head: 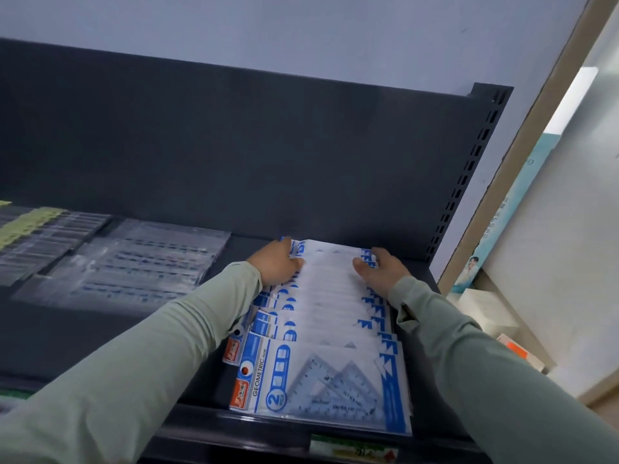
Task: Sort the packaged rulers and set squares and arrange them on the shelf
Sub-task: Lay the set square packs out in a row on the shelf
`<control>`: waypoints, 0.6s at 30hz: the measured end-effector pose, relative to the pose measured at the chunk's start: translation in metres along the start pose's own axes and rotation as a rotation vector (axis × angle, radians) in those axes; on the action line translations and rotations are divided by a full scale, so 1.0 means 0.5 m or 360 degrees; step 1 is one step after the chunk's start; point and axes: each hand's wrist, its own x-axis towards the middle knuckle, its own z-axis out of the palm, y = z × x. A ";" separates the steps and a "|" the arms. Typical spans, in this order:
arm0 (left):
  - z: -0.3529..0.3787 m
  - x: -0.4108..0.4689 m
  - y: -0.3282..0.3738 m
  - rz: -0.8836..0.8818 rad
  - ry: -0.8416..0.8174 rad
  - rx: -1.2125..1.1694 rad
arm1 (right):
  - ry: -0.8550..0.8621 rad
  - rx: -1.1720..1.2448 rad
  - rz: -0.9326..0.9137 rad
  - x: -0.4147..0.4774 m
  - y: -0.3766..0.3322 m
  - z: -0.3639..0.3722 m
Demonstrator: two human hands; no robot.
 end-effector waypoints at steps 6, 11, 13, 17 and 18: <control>-0.004 -0.006 0.005 0.0049 0.0023 0.0149 | 0.0165 -0.0666 -0.0044 -0.014 0.011 -0.005; 0.005 -0.019 0.027 0.0201 0.0072 0.0560 | 0.0070 -0.0716 -0.0287 -0.028 -0.003 -0.001; 0.011 -0.031 0.042 0.0278 -0.0121 0.0732 | -0.0190 -0.0762 -0.0285 -0.035 -0.006 0.001; 0.009 -0.058 0.053 0.0293 -0.0259 0.0690 | -0.0132 -0.0714 -0.0312 -0.051 -0.004 0.002; 0.005 -0.065 0.054 0.0320 -0.0204 0.0647 | -0.0090 -0.0704 -0.0349 -0.059 -0.006 0.001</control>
